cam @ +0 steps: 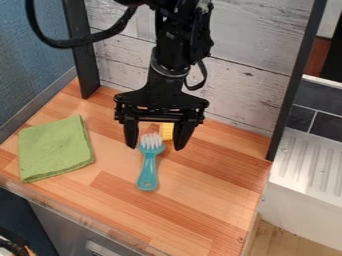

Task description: Push the napkin from the left side to the right side

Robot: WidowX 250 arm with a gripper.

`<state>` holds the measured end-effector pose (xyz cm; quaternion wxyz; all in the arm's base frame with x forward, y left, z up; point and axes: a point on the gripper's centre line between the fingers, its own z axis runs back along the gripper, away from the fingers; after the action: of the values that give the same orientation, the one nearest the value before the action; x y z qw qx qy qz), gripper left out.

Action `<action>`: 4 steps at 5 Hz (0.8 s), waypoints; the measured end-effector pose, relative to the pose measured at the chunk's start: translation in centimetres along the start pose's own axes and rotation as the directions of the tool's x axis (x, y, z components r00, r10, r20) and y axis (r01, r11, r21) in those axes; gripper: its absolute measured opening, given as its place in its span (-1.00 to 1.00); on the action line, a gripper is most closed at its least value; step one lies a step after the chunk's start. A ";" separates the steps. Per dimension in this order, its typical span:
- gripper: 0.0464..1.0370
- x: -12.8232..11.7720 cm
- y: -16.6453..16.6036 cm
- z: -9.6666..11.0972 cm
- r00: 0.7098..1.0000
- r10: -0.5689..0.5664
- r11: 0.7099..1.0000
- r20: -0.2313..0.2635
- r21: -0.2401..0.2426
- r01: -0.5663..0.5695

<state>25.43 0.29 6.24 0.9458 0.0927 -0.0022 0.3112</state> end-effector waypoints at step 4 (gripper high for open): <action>0.93 3.7 6.1 -3.8 0.950 0.309 0.948 -0.048 -0.063 -0.311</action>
<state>24.63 7.94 3.78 0.8877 0.0523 -0.0099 0.4574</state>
